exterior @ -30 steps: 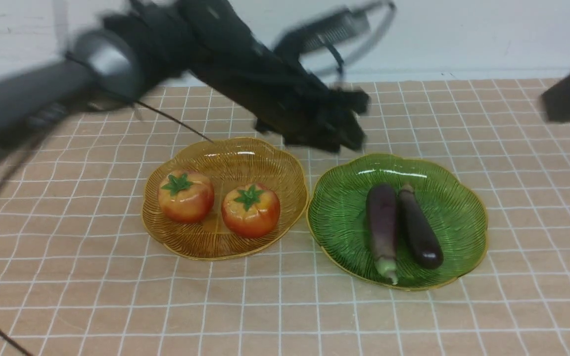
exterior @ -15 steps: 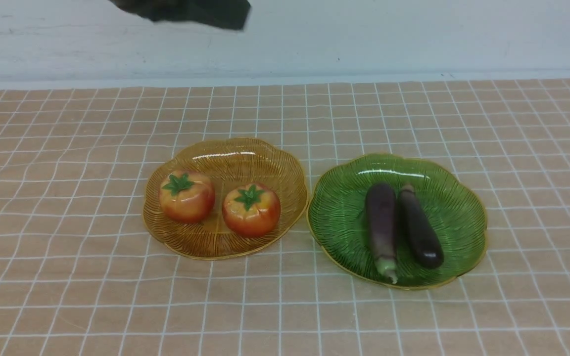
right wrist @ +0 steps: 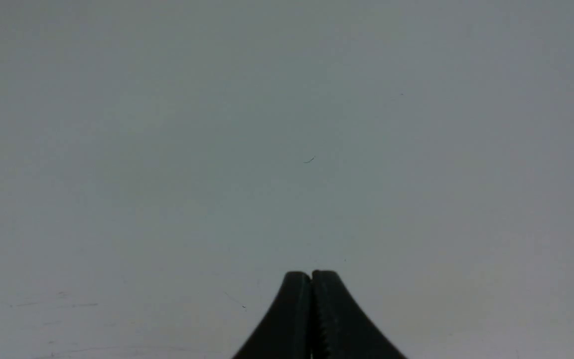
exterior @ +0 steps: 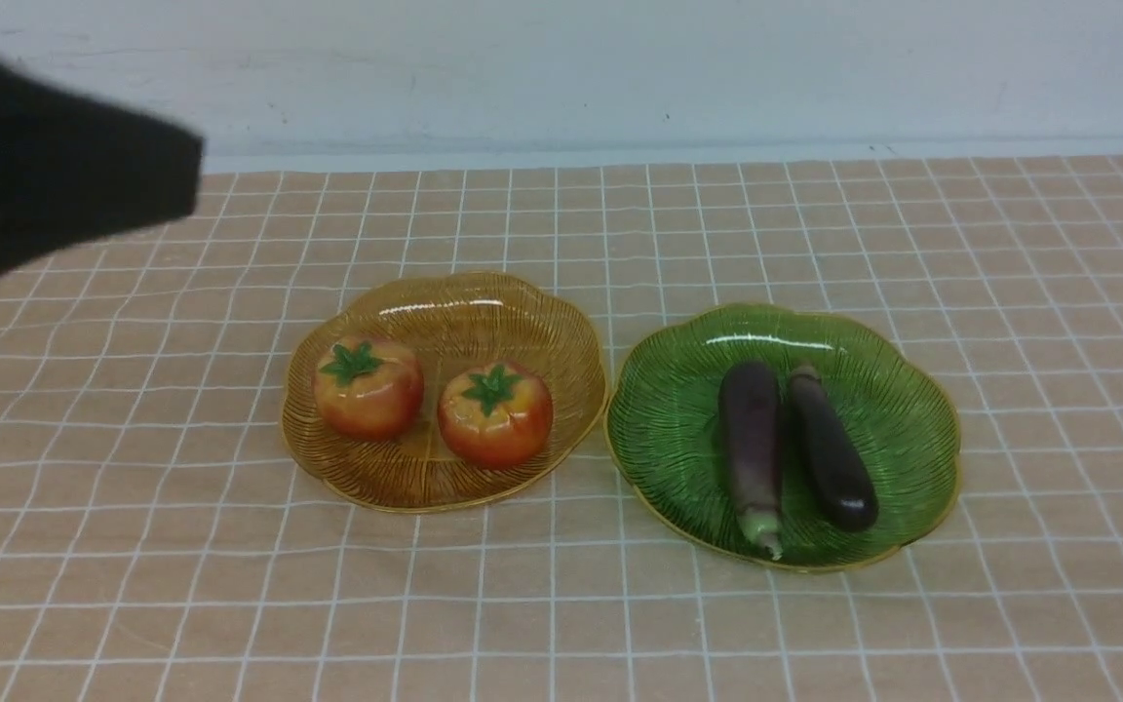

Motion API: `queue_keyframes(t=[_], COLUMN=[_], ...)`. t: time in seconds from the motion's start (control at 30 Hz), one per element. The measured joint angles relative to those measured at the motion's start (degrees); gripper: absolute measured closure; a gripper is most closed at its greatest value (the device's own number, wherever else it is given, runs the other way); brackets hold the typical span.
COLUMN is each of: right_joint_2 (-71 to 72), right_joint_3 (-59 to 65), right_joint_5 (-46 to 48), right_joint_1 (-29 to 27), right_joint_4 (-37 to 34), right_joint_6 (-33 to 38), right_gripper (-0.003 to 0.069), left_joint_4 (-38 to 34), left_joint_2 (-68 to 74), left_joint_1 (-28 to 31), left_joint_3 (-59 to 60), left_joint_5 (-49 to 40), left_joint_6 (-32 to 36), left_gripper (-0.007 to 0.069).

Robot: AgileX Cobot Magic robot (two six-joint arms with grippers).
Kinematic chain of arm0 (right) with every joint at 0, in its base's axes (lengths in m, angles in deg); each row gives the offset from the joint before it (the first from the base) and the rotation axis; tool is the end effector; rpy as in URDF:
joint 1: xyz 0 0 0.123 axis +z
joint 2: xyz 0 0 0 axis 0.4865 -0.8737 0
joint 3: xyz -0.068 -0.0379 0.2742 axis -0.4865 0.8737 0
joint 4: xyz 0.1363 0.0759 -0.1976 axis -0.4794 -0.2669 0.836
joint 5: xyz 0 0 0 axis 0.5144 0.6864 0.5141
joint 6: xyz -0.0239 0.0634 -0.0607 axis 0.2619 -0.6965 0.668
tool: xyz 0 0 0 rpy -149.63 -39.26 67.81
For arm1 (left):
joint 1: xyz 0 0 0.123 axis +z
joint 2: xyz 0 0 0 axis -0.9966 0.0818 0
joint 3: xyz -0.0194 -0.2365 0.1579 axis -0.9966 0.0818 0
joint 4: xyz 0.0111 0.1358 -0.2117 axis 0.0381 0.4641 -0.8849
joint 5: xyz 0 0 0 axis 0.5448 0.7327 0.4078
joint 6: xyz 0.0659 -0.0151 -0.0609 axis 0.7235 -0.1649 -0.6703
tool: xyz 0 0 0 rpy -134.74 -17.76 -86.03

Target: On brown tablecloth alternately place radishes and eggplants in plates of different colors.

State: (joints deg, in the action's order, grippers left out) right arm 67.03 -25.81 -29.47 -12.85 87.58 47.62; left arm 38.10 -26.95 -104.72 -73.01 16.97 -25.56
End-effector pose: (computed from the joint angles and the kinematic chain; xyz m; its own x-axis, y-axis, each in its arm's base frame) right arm -0.0026 -0.0119 0.3469 0.2086 0.2591 -0.9431 -0.2128 0.9532 0.2148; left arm -0.0171 -0.0183 0.3269 -0.1087 -0.1605 -0.9810 0.5483 0.8135 -0.1938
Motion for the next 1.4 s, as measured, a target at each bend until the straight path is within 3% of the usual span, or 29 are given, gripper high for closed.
queue_keyframes(t=[0.17,0.33,0.47,0.6,0.83,1.03,1.4], right_joint_2=[0.00,0.00,0.00,0.00,0.00,0.00,0.00], right_joint_3=[0.00,0.00,0.00,0.00,0.00,0.00,0.00], right_joint_5=[0.00,0.00,0.00,0.00,0.00,0.00,0.00], right_joint_1=[0.00,0.00,0.00,0.00,0.00,0.00,0.00], right_joint_4=[0.06,0.06,0.06,0.06,0.07,0.07,0.07], right_joint_6=[0.00,0.00,0.00,0.00,0.00,0.00,1.32], right_gripper=[0.0675,0.0675,0.0675,0.0675,0.0675,0.0675,0.0675], left_joint_4=[2.46,9.31,16.62,19.48,21.24,22.22,22.07], left_joint_2=[0.00,0.00,0.00,0.06,0.10,0.17,0.18], left_joint_1=[0.00,0.75,7.12,12.41,18.02,18.38,18.38], left_joint_3=[4.29,9.64,14.53,18.45,25.98,32.95,33.23], left_joint_5=[5.20,11.94,13.43,13.71,13.90,16.60,18.29], left_joint_6=[5.89,5.31,1.21,0.31,0.06,0.33,0.38], left_gripper=[0.0628,0.0628,0.0628,0.0628,0.0628,0.0628,0.0628])
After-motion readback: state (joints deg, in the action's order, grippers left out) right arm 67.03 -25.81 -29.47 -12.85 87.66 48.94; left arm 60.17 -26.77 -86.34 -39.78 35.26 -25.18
